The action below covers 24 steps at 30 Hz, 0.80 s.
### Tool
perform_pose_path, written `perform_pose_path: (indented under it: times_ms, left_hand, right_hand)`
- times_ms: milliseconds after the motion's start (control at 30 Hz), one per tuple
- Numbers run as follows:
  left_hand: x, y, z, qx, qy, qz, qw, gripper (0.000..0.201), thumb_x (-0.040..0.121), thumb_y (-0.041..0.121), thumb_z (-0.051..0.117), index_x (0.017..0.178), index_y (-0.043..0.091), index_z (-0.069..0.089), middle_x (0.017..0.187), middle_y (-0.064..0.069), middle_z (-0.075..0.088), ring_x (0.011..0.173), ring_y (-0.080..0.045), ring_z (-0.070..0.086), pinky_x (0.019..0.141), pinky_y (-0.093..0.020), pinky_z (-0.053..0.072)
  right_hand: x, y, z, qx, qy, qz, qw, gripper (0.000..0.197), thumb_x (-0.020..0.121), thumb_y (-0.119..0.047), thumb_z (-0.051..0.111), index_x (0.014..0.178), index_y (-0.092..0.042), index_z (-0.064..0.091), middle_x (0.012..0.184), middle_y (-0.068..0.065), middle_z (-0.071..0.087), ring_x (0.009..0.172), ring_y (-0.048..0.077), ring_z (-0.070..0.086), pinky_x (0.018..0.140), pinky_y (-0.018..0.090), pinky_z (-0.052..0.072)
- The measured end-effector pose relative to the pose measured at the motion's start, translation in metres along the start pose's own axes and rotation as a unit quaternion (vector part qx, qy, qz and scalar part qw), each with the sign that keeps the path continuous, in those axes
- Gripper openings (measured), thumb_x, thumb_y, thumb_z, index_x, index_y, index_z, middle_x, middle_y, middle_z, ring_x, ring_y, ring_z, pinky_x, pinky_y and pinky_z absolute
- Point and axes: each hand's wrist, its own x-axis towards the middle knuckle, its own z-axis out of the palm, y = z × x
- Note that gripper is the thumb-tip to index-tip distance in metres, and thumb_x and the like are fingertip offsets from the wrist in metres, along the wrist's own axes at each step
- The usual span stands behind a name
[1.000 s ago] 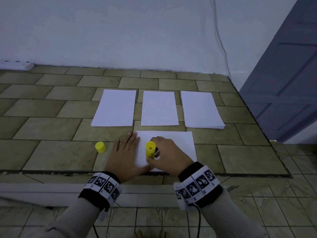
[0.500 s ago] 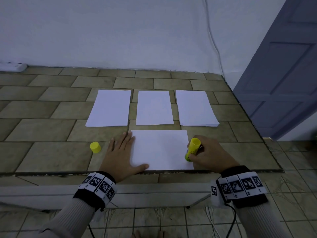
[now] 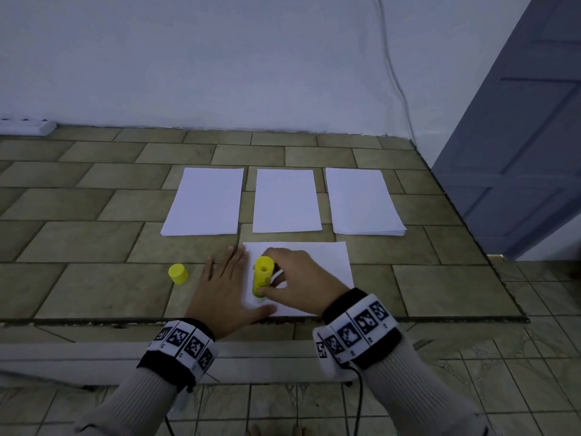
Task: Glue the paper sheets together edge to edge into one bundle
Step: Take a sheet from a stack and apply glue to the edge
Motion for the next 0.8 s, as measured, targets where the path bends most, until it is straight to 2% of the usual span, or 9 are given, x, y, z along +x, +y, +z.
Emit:
perform_pose_path:
  times_ms: [133,233,300,367,400,500,567,667,800]
  left_hand:
    - [-0.001,-0.003,0.003,-0.003,-0.007,0.028,1.0,0.115,0.073,0.092,0.008,0.147,0.01,0.04,0.158,-0.01,0.027,0.147,-0.026,0.021,0.115,-0.059,0.019]
    - [-0.002,-0.005,0.003,-0.002,-0.007,0.044,0.999,0.107,0.079,0.088,0.012,0.144,0.011,0.046,0.155,-0.012,0.033,0.145,-0.028,0.026,0.112,-0.061,0.024]
    - [-0.003,-0.004,0.001,-0.012,0.006,0.051,0.999,0.106,0.076,0.09,0.015,0.146,0.016,0.043,0.156,-0.011,0.031,0.146,-0.026,0.021,0.113,-0.061,0.022]
    - [-0.003,-0.003,0.0,-0.027,0.007,0.044,0.999,0.111,0.071,0.095,0.017,0.151,0.02,0.032,0.159,-0.007,0.021,0.148,-0.024,0.013,0.117,-0.058,0.014]
    - [-0.003,-0.002,-0.002,-0.026,0.013,0.041,0.999,0.113,0.069,0.096,0.018,0.152,0.019,0.028,0.159,-0.007,0.019,0.148,-0.024,0.013,0.117,-0.058,0.013]
    - [-0.003,0.002,-0.005,-0.015,0.03,0.041,0.999,0.109,0.071,0.095,0.022,0.15,0.021,0.022,0.154,-0.01,0.035,0.143,-0.031,0.031,0.113,-0.061,0.023]
    - [-0.002,0.001,-0.004,-0.016,0.034,0.033,0.999,0.109,0.068,0.096,0.026,0.152,0.028,0.009,0.158,-0.005,0.027,0.147,-0.025,0.022,0.117,-0.058,0.016]
    - [-0.001,-0.002,-0.002,-0.02,0.008,0.006,1.0,0.125,0.062,0.098,0.028,0.156,0.018,0.004,0.163,0.001,0.005,0.15,-0.014,-0.001,0.121,-0.051,0.002]
    - [-0.002,-0.002,-0.002,-0.009,0.0,-0.004,1.0,0.132,0.059,0.1,0.019,0.155,0.01,0.005,0.163,-0.001,0.003,0.15,-0.014,-0.003,0.121,-0.048,-0.001]
  right_hand:
    - [0.012,-0.004,0.013,-0.042,-0.032,-0.023,0.998,0.031,0.077,-0.016,0.076,0.101,-0.01,0.058,0.102,0.008,0.062,0.09,0.021,0.059,0.082,0.042,0.052]
    - [0.018,-0.004,0.017,-0.063,-0.057,-0.017,0.996,0.032,0.078,-0.017,0.076,0.104,-0.008,0.059,0.105,0.011,0.062,0.091,0.023,0.059,0.083,0.041,0.052]
    - [0.022,-0.005,0.015,-0.068,-0.067,-0.017,0.995,0.033,0.079,-0.015,0.075,0.107,-0.006,0.059,0.108,0.013,0.062,0.093,0.025,0.059,0.083,0.039,0.051]
    - [0.028,-0.006,0.012,-0.073,-0.074,-0.02,0.994,0.035,0.08,-0.014,0.074,0.109,-0.005,0.058,0.109,0.013,0.063,0.095,0.026,0.059,0.084,0.038,0.051]
    - [0.032,-0.006,0.009,-0.077,-0.075,-0.021,0.994,0.034,0.08,-0.014,0.074,0.108,-0.004,0.058,0.108,0.013,0.063,0.095,0.025,0.059,0.084,0.038,0.05]
    - [0.045,-0.002,0.002,-0.082,-0.071,-0.017,0.994,0.027,0.079,-0.01,0.074,0.1,-0.002,0.06,0.1,0.011,0.064,0.091,0.023,0.06,0.082,0.038,0.05]
    - [0.053,0.002,-0.005,-0.089,-0.06,-0.008,0.994,0.023,0.078,-0.009,0.074,0.095,-0.003,0.059,0.097,0.011,0.064,0.089,0.023,0.061,0.081,0.039,0.051]
    - [0.065,0.007,-0.013,-0.1,-0.037,0.006,0.994,0.026,0.079,-0.01,0.073,0.1,-0.004,0.058,0.1,0.011,0.065,0.091,0.023,0.06,0.081,0.036,0.05]
    - [0.081,0.01,-0.018,-0.13,-0.01,0.044,0.991,0.029,0.082,-0.011,0.07,0.104,-0.001,0.054,0.104,0.016,0.063,0.096,0.03,0.058,0.084,0.04,0.047]
